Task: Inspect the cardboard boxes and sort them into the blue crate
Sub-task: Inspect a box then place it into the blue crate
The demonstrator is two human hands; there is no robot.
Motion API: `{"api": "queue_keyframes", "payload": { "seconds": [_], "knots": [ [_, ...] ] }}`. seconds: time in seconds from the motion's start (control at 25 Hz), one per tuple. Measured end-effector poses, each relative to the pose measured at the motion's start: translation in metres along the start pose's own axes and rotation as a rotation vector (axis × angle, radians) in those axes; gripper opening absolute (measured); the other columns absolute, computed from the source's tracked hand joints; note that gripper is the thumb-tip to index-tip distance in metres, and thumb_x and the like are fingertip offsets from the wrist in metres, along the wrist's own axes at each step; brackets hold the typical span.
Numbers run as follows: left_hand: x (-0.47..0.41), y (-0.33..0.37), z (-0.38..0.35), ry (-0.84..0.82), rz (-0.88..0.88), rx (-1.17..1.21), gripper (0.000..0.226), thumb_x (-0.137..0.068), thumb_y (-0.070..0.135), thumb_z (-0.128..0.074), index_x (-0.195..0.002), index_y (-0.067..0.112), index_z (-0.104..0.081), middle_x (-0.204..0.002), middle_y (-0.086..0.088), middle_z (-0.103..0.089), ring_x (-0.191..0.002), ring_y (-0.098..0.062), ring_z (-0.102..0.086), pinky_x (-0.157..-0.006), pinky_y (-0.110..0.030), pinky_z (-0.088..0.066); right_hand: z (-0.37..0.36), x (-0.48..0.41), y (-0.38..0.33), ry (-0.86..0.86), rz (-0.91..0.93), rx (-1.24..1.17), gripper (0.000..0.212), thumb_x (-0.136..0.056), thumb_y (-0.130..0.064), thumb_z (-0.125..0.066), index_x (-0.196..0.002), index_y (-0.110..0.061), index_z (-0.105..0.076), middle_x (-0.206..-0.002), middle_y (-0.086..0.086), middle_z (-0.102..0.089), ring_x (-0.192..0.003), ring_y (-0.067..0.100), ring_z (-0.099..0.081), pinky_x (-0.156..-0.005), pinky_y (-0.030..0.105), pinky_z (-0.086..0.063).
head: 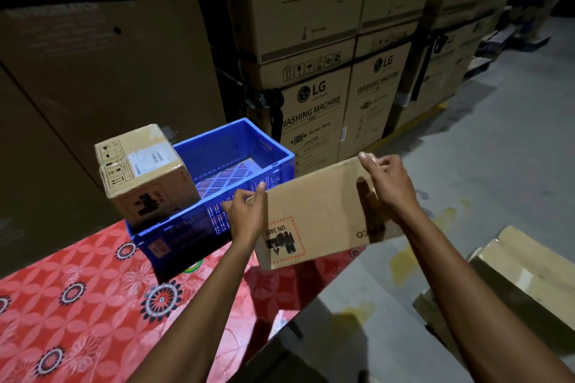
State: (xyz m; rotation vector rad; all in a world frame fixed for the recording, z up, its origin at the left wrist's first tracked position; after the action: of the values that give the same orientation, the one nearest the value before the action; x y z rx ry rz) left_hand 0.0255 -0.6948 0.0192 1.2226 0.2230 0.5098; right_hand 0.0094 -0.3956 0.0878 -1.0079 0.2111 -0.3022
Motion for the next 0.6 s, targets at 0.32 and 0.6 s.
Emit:
{"api": "queue_keyframes", "payload": {
  "seconds": [0.32, 0.6],
  "knots": [
    [0.011, -0.036, 0.012, 0.064, -0.059, -0.172, 0.042, -0.089, 0.051, -0.071, -0.098, 0.014, -0.054, -0.116, -0.011, -0.046, -0.105, -0.034, -0.057, -0.078, -0.031, -0.034, -0.047, 0.036, 0.100, -0.121, -0.300, 0.141, 0.077, -0.088, -0.061, -0.068, -0.143, -0.011, -0.048, -0.142, 0.020, -0.052, -0.123, 0.040, -0.056, -0.097, 0.045, -0.047],
    [0.021, -0.089, -0.012, -0.246, 0.056, -0.499, 0.105, -0.080, 0.063, -0.071, -0.157, 0.015, -0.019, -0.153, -0.017, -0.037, -0.140, -0.042, -0.031, -0.108, -0.047, -0.036, -0.059, 0.051, 0.124, -0.235, -0.338, 0.388, 0.091, -0.087, -0.068, -0.065, -0.145, -0.003, -0.039, -0.145, 0.022, -0.043, -0.127, 0.042, -0.051, -0.095, 0.045, -0.047]
  ]
}}
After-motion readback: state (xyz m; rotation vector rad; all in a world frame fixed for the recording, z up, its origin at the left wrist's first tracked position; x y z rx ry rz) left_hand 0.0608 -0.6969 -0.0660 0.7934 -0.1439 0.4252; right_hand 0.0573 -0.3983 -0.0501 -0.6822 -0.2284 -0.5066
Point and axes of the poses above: each hand's wrist, its own x-axis away from the middle knuckle, its own z-axis out of the back of the hand, y = z × x, the point moved 5 cm from there along -x, towards the middle knuckle
